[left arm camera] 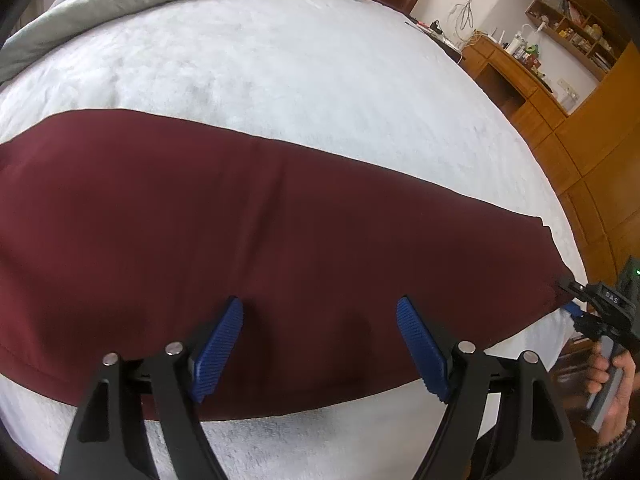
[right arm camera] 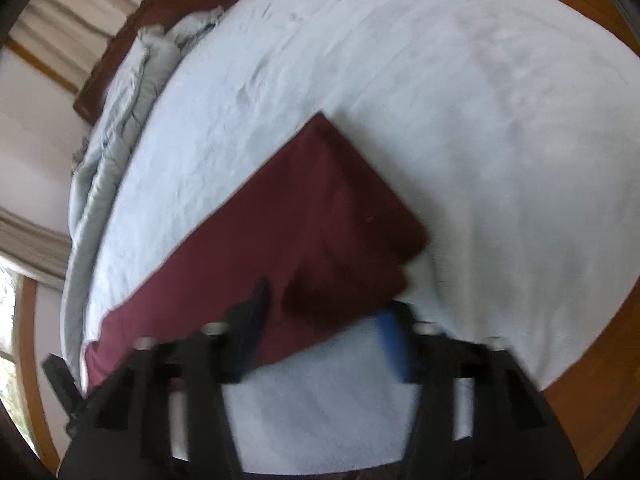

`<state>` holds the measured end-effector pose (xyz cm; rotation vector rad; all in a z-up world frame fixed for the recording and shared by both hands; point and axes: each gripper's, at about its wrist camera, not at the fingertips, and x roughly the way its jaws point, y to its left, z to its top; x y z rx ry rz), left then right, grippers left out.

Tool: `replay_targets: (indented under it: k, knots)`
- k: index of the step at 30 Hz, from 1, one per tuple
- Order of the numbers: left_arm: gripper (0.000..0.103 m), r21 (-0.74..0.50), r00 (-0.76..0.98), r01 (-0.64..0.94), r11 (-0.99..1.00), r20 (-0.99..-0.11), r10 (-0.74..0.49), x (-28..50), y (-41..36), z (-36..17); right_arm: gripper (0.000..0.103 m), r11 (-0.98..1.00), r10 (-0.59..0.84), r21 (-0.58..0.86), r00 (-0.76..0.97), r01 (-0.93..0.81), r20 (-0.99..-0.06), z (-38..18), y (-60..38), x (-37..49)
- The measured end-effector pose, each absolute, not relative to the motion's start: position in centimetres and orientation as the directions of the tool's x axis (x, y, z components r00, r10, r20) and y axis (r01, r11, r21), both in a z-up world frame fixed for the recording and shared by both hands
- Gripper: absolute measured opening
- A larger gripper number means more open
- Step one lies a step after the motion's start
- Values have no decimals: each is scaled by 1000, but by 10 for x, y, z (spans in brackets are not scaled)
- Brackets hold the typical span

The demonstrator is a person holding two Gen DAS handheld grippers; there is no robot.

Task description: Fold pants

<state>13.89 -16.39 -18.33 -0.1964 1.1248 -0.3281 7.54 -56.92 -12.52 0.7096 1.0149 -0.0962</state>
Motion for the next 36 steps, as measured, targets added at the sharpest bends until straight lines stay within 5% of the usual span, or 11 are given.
replay_targets:
  k: [3, 7, 13, 19, 22, 28, 36]
  knots:
    - [82, -319, 388, 152, 935, -851, -354, 139, -165, -183, 12, 795, 251, 492, 546, 355, -799, -115, -571, 74]
    - [82, -322, 385, 149, 935, -852, -355, 140, -167, -182, 11, 844, 235, 462, 587, 273, -775, -88, -555, 90]
    - [82, -363, 399, 120, 924, -835, -380, 138, -165, -181, 11, 837, 302, 542, 760, 78, -576, -32, -551, 92]
    - [83, -304, 377, 174, 937, -858, -349, 139, -182, -183, 11, 783, 254, 474, 488, 403, -835, -133, -588, 102]
    - [85, -283, 374, 196, 939, -863, -339, 138, -185, -184, 13, 772, 249, 485, 507, 411, -825, -146, -590, 95]
    - [85, -308, 366, 198, 931, -857, -362, 139, -185, -176, 49, 816, 213, 442, 516, 374, -830, -116, -578, 86]
    - [85, -259, 383, 209, 943, -866, -323, 134, -191, -173, 55, 707, 366, 576, 485, 410, -794, -138, -573, 67]
